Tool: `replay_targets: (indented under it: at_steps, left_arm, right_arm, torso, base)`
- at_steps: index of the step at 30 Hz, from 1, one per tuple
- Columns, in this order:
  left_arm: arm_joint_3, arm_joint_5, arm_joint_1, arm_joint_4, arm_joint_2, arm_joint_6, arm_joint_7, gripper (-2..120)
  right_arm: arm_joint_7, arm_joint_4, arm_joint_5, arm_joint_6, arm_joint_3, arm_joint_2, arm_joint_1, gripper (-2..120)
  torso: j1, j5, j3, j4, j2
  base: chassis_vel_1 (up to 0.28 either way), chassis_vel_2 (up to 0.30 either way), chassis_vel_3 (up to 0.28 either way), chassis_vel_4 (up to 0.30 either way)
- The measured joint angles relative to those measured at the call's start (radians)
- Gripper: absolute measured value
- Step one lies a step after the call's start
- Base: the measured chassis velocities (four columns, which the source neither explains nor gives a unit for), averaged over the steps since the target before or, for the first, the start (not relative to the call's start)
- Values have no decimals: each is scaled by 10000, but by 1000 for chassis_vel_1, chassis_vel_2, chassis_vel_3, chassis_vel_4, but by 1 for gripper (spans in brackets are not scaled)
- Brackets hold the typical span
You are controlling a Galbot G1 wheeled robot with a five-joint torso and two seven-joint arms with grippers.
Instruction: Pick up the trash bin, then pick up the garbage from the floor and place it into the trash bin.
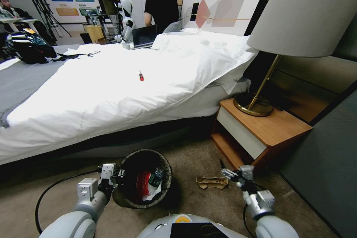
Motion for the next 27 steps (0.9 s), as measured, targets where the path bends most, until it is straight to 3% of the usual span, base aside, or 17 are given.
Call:
replay_targets:
  at_steps: [2,10,13,19,27]
  left_arm:
    - [-41,-29,46,0,82,12,-6,6]
    - [-19,-118,52,0,398,63,-39,6]
    - [-34,-122,112,0,590,73,-38,6]
    - [-7,-139,112,0,711,81,-35,6]
    - [-14,-156,89,0,729,91,-31,6]
  right_arm:
    - [-296,-260,205,-101,-172,-656,213,100]
    - [-1146,-1010,950,-312,-957,-1834,1459,100]
    - [-1400,-1402,1615,-567,-1728,-2425,2443,100]
    - [-1528,-2163,1838,-707,-2859,-2700,3644,100]
    - [-3117,-3282,1726,-879,-3849,-3063,5248,100]
  torso:
    - [0,0,0,-1,0]
    - [0,1,0,0,0]
    - [0,0,0,1,0]
    - [0,3,0,-1,0]
    - [1,0,0,2,0]
  base:
    - [0,0,0,0]
    - [0,0,0,0]
    - [0,0,0,0]
    - [0,0,0,0]
    - [0,0,0,0]
